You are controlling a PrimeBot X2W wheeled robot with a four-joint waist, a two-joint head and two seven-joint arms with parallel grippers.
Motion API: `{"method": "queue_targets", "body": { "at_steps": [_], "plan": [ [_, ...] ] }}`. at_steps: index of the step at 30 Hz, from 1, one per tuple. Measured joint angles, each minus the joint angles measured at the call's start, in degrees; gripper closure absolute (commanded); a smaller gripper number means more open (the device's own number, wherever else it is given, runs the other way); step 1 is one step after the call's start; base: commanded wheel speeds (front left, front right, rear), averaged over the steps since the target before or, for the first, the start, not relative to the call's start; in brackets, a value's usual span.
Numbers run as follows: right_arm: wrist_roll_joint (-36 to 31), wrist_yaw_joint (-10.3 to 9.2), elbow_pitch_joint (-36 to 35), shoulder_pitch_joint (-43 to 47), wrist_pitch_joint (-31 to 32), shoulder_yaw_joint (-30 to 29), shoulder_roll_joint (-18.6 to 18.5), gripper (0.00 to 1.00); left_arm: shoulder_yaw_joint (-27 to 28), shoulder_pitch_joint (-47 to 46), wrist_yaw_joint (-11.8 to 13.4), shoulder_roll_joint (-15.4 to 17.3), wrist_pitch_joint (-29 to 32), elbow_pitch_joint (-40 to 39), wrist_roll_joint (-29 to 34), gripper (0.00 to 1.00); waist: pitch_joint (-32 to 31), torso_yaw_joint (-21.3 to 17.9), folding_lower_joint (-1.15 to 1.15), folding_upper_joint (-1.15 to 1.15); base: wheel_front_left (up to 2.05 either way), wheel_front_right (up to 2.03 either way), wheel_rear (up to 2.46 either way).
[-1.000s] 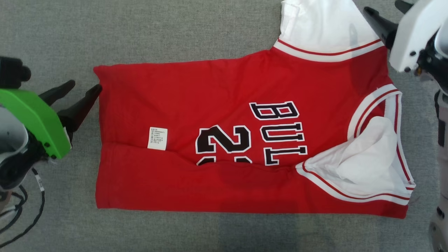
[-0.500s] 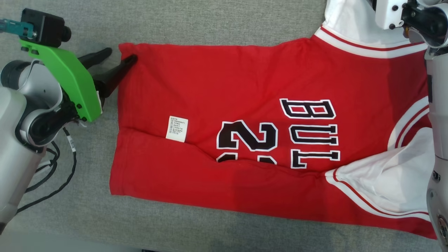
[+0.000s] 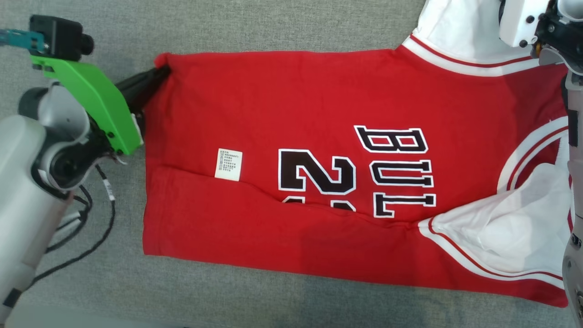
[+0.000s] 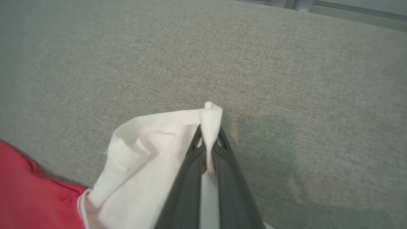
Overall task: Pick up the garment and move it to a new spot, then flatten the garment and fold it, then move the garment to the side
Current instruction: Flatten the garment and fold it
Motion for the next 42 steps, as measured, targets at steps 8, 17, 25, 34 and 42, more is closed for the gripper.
{"method": "queue_targets", "body": {
  "at_steps": [8,17,25,34,42],
  "plan": [
    [7.0,0.0,-8.8,5.5,-5.0,0.2,-1.1,1.0,-1.4,5.5,-0.1,1.7,-6.8,-7.1,-0.6,1.0,-3.1,-0.3,0.0,0.0,0.0,0.0,0.0],
    [14.8,-0.01,-26.2,24.1,-6.1,-7.3,-2.5,1.0,0.9,14.0,0.3,6.8,-14.3,-9.9,-0.8,1.0,-8.3,-1.0,0.0,0.0,0.0,0.0,0.0],
    [18.0,0.0,-37.9,42.3,-7.1,-10.7,2.3,1.0,1.8,20.3,2.4,9.6,-18.0,-13.0,-0.9,1.0,-12.3,-3.4,-0.01,0.0,0.0,0.0,0.0],
    [18.9,0.0,-42.3,55.6,-11.4,-9.6,7.1,1.0,2.1,26.1,4.3,10.8,-21.9,-14.9,-0.9,1.0,-14.8,-6.4,-0.01,0.0,0.0,0.0,0.0],
    [17.3,-0.01,-38.4,60.2,-15.9,-5.6,4.5,1.0,1.8,32.3,7.2,12.5,-25.6,-18.2,-0.1,1.0,-17.0,-7.4,-0.01,0.0,0.0,0.0,0.0]
  ]
}}
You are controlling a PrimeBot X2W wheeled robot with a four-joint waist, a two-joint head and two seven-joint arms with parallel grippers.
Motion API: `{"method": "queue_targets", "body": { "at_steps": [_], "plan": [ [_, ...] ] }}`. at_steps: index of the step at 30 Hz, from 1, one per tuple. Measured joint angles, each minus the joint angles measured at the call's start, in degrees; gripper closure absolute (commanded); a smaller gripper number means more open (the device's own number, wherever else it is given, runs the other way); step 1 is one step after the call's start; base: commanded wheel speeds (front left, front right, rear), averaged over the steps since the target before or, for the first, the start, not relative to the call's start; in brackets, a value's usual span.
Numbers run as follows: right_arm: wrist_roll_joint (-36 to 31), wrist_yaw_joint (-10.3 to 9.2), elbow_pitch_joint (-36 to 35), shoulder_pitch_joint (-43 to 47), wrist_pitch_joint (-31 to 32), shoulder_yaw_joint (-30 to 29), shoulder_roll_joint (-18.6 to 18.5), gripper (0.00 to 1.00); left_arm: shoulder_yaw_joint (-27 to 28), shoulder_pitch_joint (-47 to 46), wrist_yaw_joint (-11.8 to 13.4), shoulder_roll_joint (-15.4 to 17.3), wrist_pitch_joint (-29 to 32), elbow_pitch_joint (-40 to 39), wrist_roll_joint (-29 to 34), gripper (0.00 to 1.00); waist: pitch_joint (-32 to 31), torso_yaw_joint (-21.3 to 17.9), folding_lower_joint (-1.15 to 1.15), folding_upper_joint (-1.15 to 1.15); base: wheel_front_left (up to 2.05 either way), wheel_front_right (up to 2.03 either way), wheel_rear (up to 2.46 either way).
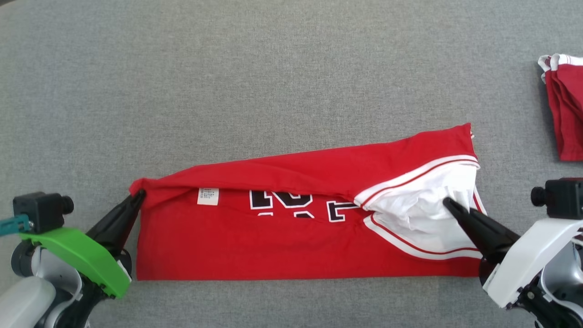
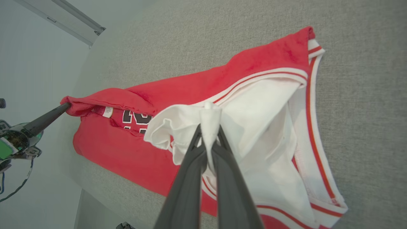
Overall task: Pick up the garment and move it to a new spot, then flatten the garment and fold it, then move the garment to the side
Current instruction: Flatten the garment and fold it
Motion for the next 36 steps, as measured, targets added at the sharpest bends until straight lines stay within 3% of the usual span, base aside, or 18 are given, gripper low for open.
{"method": "queue_targets", "body": {
  "at_steps": [3,4,5,6,7,13,19,23,29,36],
  "plan": [
    [-0.1,0.0,1.1,1.7,-1.1,0.9,-1.0,1.0,-0.5,1.6,1.1,0.1,-1.1,-0.7,1.0,1.0,-1.0,0.2,0.0,0.0,0.0,0.0,0.0],
    [-0.3,0.0,1.3,2.3,-1.5,1.2,-1.4,0.49,-0.6,2.3,1.5,-0.1,-1.1,-0.8,1.0,0.74,-1.3,0.3,0.0,0.0,0.0,0.0,0.0],
    [-0.6,0.01,1.6,2.9,-2.1,1.2,-1.6,0.0,-1.0,3.0,1.8,-0.3,-1.0,-0.9,0.8,0.55,-1.6,0.4,0.0,0.0,0.0,0.0,0.0],
    [-0.8,0.0,2.1,3.4,-2.3,0.8,-1.5,0.0,-1.4,3.7,1.8,-0.5,-1.0,-1.0,0.5,0.22,-1.8,0.5,0.0,0.0,0.0,0.0,0.0],
    [-0.9,0.0,2.4,3.8,-2.4,0.7,-1.5,0.0,-1.5,4.2,1.8,-0.8,-1.0,-1.1,0.2,0.0,-2.1,0.6,0.0,0.0,0.0,0.0,0.0],
    [-1.1,0.0,2.2,4.6,-1.2,-1.7,-1.5,0.0,-2.0,5.0,4.3,-1.5,-2.6,0.0,1.7,0.0,-3.3,1.0,0.0,0.0,0.0,0.0,0.0],
    [-0.3,0.01,0.8,2.4,4.9,-7.8,-0.3,0.0,1.0,9.5,12.9,-1.5,-9.7,-0.3,4.6,0.0,-3.9,1.2,0.0,0.0,0.0,0.0,0.0],
    [-3.7,0.01,4.4,-2.0,8.7,-12.8,0.1,0.0,6.3,11.4,15.7,-4.5,-11.6,-1.8,7.1,0.0,-3.6,2.6,0.0,0.0,0.0,0.0,0.0],
    [-8.4,0.01,13.4,-7.6,10.8,-15.9,2.5,0.0,15.5,13.7,16.1,-12.3,-11.9,-3.6,15.5,0.0,-3.1,6.1,0.0,0.0,0.0,0.0,0.0],
    [-10.5,0.01,20.1,-8.9,11.1,-16.1,3.8,0.0,22.3,17.3,12.6,-18.7,-11.9,-3.1,22.4,0.0,-2.6,9.4,0.0,0.0,0.0,0.0,0.0]
  ]
}}
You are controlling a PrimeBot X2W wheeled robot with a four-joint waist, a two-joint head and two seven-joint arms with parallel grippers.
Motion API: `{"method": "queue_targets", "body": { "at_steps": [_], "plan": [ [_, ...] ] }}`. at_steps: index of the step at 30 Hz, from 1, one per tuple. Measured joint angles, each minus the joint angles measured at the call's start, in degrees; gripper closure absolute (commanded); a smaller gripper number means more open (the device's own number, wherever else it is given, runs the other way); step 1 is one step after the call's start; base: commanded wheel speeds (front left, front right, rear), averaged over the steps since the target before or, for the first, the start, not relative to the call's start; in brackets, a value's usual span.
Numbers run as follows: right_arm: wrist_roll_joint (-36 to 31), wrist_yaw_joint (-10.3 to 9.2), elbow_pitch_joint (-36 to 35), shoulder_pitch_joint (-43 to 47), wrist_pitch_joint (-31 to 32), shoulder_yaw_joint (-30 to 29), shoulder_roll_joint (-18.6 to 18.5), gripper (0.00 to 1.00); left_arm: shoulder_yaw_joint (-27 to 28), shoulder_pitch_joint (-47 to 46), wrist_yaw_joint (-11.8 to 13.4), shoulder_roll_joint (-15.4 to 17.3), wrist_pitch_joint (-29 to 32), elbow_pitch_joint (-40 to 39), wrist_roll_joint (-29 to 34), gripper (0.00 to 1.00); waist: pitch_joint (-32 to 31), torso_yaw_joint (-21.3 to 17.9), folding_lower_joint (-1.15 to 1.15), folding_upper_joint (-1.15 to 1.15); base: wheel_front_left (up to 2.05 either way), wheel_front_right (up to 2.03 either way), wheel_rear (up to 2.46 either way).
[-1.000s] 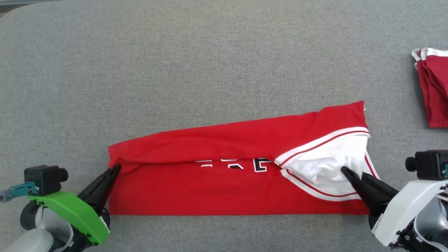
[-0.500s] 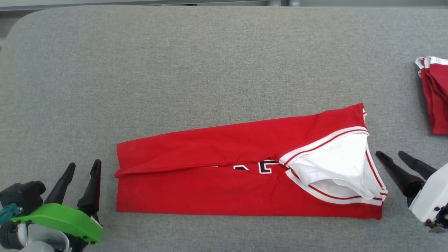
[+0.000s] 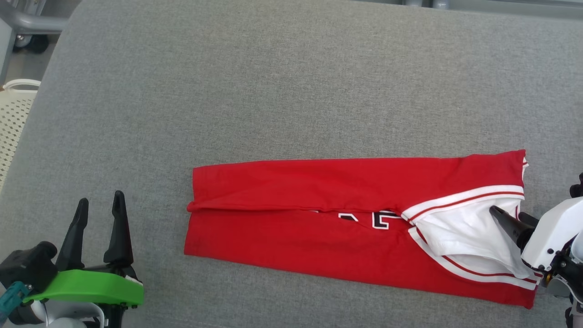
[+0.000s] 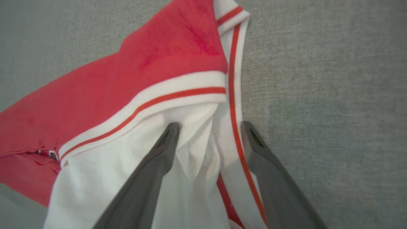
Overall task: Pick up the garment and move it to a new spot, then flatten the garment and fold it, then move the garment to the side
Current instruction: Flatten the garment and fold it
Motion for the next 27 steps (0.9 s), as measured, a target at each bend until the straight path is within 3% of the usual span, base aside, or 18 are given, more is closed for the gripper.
{"method": "queue_targets", "body": {
  "at_steps": [11,19,26,27],
  "plan": [
    [-1.5,0.15,6.7,-1.7,0.8,0.5,-2.3,0.0,3.6,2.2,-4.1,-4.8,0.0,2.0,5.7,0.0,-0.2,0.7,0.0,0.0,0.0,0.0,0.0],
    [-1.5,0.13,8.1,-2.3,1.1,0.4,-5.5,0.0,3.8,2.4,-7.2,-6.7,0.0,3.9,6.2,0.0,-1.2,1.6,0.0,0.0,0.0,0.0,0.0],
    [0.7,-0.13,11.2,-3.3,1.2,1.8,-2.7,0.0,3.8,2.2,-9.7,-7.2,-0.1,6.1,6.2,0.0,-1.7,2.0,0.0,0.0,0.0,0.0,0.0],
    [1.1,-0.22,11.8,-3.5,0.8,2.0,-2.3,0.06,3.8,2.2,-9.9,-7.2,0.0,6.5,6.2,0.0,-1.8,1.9,0.0,0.0,0.0,0.0,0.0]
  ]
}}
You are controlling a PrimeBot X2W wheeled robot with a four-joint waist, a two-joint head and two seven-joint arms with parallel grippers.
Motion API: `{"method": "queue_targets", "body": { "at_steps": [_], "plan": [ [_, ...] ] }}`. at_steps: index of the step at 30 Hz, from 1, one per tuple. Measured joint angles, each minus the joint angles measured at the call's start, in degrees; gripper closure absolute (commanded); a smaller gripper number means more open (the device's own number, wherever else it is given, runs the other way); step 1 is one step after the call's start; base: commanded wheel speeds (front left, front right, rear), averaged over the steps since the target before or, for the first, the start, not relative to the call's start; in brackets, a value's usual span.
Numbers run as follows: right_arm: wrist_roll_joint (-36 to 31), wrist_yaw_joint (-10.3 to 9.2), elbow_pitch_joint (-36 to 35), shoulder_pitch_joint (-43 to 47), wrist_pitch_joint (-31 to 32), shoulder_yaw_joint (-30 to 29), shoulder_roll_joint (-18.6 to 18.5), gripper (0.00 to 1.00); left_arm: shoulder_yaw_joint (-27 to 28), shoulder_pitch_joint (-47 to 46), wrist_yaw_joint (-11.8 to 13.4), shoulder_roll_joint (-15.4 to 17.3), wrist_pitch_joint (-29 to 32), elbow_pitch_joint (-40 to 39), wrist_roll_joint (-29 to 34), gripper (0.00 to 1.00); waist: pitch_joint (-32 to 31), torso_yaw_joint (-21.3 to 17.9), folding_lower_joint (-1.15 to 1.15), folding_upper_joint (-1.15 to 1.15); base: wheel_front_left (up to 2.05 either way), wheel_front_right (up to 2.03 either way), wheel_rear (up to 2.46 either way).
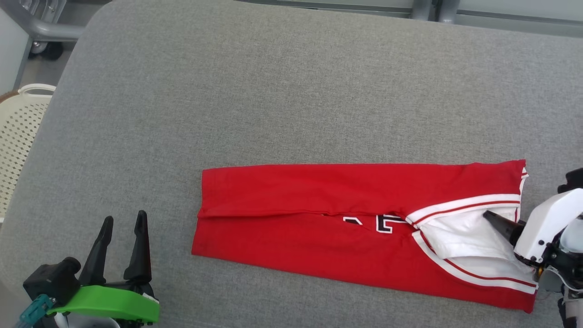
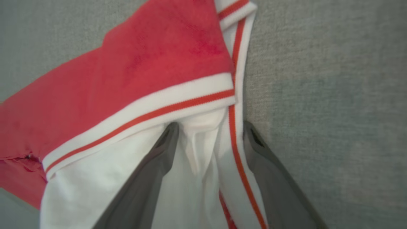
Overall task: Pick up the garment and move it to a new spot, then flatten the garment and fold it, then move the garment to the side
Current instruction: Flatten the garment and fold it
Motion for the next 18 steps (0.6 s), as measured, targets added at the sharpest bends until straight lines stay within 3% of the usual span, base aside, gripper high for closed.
{"method": "queue_targets", "body": {
  "at_steps": [2,3,9,18],
  "plan": [
    [1.6,-0.05,0.7,-0.2,-0.6,1.3,0.3,0.92,0.1,0.0,-0.3,0.2,0.0,0.4,0.0,0.0,-0.2,-0.2,0.0,0.0,0.0,0.0,0.0],
    [3.0,-0.05,1.1,-0.5,-1.1,1.3,0.8,1.0,0.1,0.0,-0.4,0.3,0.0,0.5,0.0,0.0,-0.3,-0.4,0.0,0.0,0.0,0.0,0.0],
    [9.7,0.29,1.7,-1.1,-0.2,-1.9,1.8,1.0,-0.5,0.3,-2.1,2.2,0.7,1.0,0.1,0.0,-0.9,-1.9,0.0,0.0,0.0,0.0,0.0],
    [9.5,0.23,-3.4,-1.0,9.5,-22.7,-2.5,1.0,-0.7,0.9,-3.0,3.2,0.8,2.1,0.0,0.0,-3.1,-4.4,0.0,0.0,0.0,0.0,0.0]
  ]
}}
